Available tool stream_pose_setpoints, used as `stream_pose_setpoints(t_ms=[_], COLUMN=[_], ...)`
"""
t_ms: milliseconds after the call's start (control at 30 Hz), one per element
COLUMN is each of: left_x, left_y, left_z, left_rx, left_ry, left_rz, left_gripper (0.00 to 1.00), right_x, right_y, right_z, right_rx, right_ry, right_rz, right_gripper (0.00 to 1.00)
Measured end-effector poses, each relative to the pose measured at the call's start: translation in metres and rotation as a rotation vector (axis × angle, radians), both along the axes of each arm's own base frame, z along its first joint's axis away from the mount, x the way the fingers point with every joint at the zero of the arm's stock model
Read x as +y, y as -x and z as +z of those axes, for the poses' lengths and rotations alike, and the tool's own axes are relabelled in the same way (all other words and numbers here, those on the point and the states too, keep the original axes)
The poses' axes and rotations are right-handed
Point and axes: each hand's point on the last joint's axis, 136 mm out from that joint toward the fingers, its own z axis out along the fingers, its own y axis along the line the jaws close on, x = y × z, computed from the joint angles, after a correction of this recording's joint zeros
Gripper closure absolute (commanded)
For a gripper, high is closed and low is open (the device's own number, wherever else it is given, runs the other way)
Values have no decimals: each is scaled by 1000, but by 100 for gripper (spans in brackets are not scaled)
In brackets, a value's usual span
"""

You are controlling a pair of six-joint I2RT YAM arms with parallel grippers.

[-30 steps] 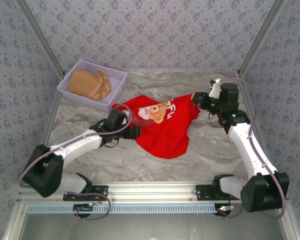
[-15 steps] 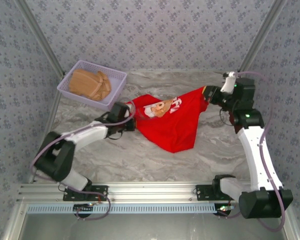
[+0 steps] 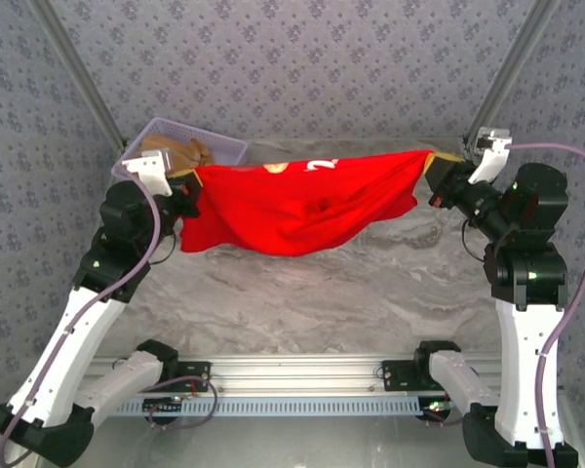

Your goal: Fold the inside-out t-shirt

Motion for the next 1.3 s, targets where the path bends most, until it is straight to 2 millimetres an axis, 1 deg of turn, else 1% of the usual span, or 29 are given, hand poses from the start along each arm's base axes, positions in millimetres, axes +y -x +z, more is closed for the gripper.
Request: stream_pose_setpoints(t_ms=[33,67,133,167,233,267,300,333,367,400,467,500,533,600,700,733,800,867,967,1100,1300], left_x=[1,3,8,10,16,18,20,20,20,20,14,5,-8,-51,-119,-135,-162,-182,-208,-236,-268], left_y=[-2,-7,-17,-23,-38,-47,-55,-61,-65,-66,-61,-53,-46,-28,-2,3,8,4,-8,-14,-15], left_z=[-3,-9,-23,-33,-60,-80,-103,-123,-147,-170,-204,-217,-225,-235,-243,-247,-263,-277,-289,-297,-305], left_rx=[11,28,70,95,160,208,264,312,370,426,500,519,525,508,471,463,472,484,473,438,418], left_ry=[-13,-30,-62,-81,-126,-153,-183,-208,-232,-248,-273,-286,-297,-317,-336,-351,-409,-466,-548,-647,-716], left_rz=[9,21,54,72,111,128,144,149,153,152,129,95,50,-97,-333,-388,-472,-519,-579,-662,-796], left_gripper=[100,100,100,100,100,90,75,65,58,52,43,40,39,39,39,39,38,34,30,29,29], right_x=[1,3,6,7,10,12,14,15,16,17,19,21,22,24,21,20,17,14,13,12,12], right_y=[-1,-3,-12,-19,-34,-39,-45,-50,-53,-54,-51,-48,-47,-46,-50,-51,-53,-54,-54,-55,-55], right_z=[-4,-13,-38,-57,-106,-133,-164,-189,-220,-247,-287,-302,-310,-321,-323,-324,-324,-324,-325,-325,-324], right_rx=[8,28,88,135,256,324,407,474,555,628,735,775,797,821,811,808,799,794,792,788,784], right_ry=[-6,-15,-31,-41,-54,-57,-55,-50,-38,-29,-7,4,13,29,55,61,77,90,99,106,109], right_rz=[7,16,29,32,34,30,25,18,9,3,-7,-6,-6,-5,-19,-24,-39,-51,-58,-57,-55], right_gripper=[100,100,100,100,100,100,100,100,100,100,100,100,100,100,100,100,100,100,100,100,100])
